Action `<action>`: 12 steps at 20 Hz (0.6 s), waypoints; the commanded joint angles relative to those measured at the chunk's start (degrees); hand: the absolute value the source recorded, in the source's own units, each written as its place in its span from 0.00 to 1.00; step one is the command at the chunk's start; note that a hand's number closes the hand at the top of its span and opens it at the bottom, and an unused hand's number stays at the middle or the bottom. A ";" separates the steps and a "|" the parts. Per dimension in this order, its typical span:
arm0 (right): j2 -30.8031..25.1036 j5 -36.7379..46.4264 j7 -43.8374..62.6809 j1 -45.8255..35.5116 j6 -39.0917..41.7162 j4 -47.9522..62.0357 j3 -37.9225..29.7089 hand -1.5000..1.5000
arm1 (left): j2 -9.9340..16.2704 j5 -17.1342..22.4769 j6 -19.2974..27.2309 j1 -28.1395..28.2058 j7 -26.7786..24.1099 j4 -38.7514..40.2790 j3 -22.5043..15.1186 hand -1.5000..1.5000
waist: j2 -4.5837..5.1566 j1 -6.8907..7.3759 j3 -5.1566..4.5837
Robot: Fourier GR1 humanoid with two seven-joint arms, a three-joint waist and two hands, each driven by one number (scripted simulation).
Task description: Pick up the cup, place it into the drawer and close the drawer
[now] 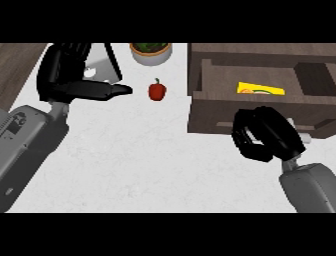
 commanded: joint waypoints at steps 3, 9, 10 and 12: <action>3.04 6.83 -7.42 -8.84 -10.47 23.44 -0.15 1.00 | 4.20 1.10 -5.51 5.93 -0.35 -2.49 4.00 0.00 | 0.41 -0.50 0.05; 4.67 6.45 -14.44 -19.86 -16.10 44.40 -5.33 1.00 | 5.77 0.73 -8.78 11.97 -2.62 -5.07 7.25 0.00 | 0.56 -0.31 0.07; 5.47 5.24 -12.68 -24.11 -14.22 46.11 -6.82 1.00 | 3.23 -0.69 -6.66 16.03 -4.44 -8.18 4.35 0.00 | 0.61 0.69 0.08; 5.09 4.78 -14.75 -26.19 -14.09 51.43 -8.16 1.00 | 5.74 0.46 -10.21 16.08 -3.96 -6.48 7.39 0.00 | 0.60 -0.02 0.06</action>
